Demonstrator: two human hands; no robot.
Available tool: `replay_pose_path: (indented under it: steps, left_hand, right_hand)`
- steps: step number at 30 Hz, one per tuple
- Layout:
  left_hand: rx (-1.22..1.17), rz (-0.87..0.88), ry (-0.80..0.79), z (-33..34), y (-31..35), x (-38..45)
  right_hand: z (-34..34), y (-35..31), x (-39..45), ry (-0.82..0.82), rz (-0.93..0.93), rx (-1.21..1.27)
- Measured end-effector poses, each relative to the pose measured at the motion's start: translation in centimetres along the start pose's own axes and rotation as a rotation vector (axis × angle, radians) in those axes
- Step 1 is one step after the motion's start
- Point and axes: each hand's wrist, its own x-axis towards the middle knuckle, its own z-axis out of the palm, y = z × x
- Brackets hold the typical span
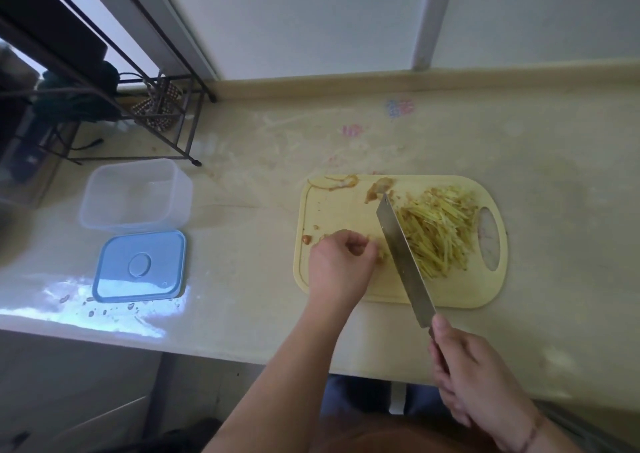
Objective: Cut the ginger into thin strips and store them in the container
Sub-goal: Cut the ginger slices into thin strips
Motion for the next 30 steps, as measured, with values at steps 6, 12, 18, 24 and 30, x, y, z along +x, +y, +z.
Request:
replay_pose_path:
  steps: [6,12,18,24,30]
  left_hand:
    - [0.141,0.095,0.016,1.9,-0.1,0.6]
    - [0.157,0.524,0.149,1.5,-3.7,0.7]
    - [0.129,0.771,0.063,2.0,-5.8,1.8]
    - [0.135,0.877,0.12,2.4,-5.5,2.0]
    - [0.194,0.952,0.117,2.1,-5.3,2.0]
  right_hand:
    - [0.1,0.3,-0.1,0.006,-0.024,-0.067]
    - [-0.1,0.7,0.0,0.016,-0.057,-0.079]
    - [-0.3,1.3,0.4,0.043,-0.103,-0.222]
    - [-0.5,1.4,0.8,0.045,-0.117,-0.258]
    - [-0.6,1.8,0.7,0.1,-0.19,-0.244]
